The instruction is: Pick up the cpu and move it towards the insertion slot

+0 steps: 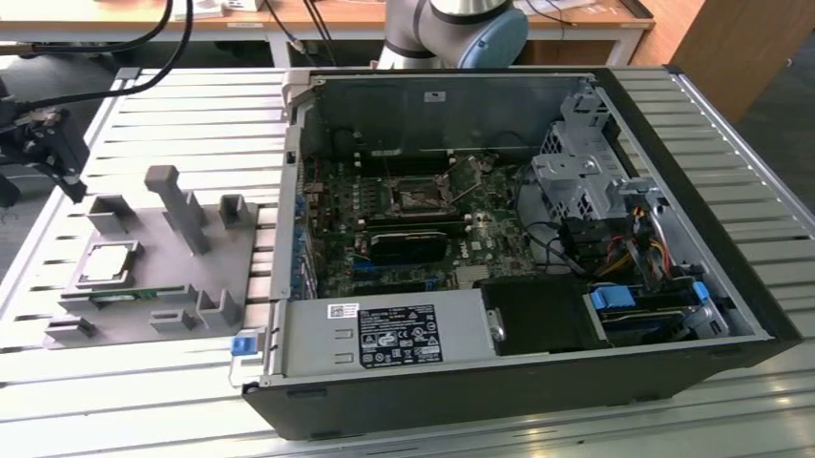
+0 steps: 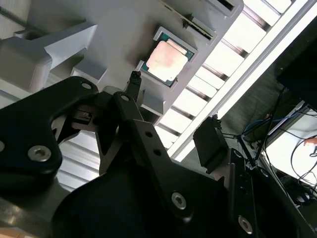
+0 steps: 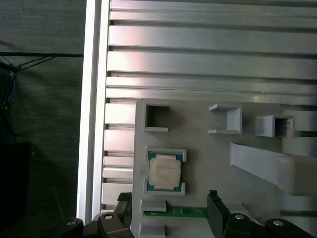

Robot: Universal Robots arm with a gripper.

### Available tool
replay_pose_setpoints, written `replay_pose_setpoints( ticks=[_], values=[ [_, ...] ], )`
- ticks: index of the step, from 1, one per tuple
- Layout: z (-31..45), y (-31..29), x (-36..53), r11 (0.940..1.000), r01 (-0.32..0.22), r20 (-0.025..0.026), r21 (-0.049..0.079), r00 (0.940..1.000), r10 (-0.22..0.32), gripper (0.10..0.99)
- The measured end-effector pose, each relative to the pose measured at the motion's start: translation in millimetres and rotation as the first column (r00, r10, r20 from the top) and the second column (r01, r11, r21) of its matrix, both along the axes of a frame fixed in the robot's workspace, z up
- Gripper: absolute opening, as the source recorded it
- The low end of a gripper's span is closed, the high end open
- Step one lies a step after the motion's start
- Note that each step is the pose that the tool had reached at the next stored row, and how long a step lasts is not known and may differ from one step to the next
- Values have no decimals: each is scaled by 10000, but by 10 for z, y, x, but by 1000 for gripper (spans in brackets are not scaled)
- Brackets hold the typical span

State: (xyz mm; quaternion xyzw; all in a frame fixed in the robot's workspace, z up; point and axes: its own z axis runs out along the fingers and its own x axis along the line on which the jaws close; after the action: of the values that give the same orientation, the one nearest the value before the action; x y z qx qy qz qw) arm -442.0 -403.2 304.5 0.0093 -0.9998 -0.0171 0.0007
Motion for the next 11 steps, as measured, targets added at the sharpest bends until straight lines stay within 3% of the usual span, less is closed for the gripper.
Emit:
replay_pose_setpoints(
  ticks=[1,2,11],
  values=[
    [-14,0,0,10000,0,-1,-1,10000,0,643],
    [-28,0,0,10000,0,0,0,10000,0,706],
    [-141,0,0,10000,0,-4,-1,10000,0,706]
  ],
)
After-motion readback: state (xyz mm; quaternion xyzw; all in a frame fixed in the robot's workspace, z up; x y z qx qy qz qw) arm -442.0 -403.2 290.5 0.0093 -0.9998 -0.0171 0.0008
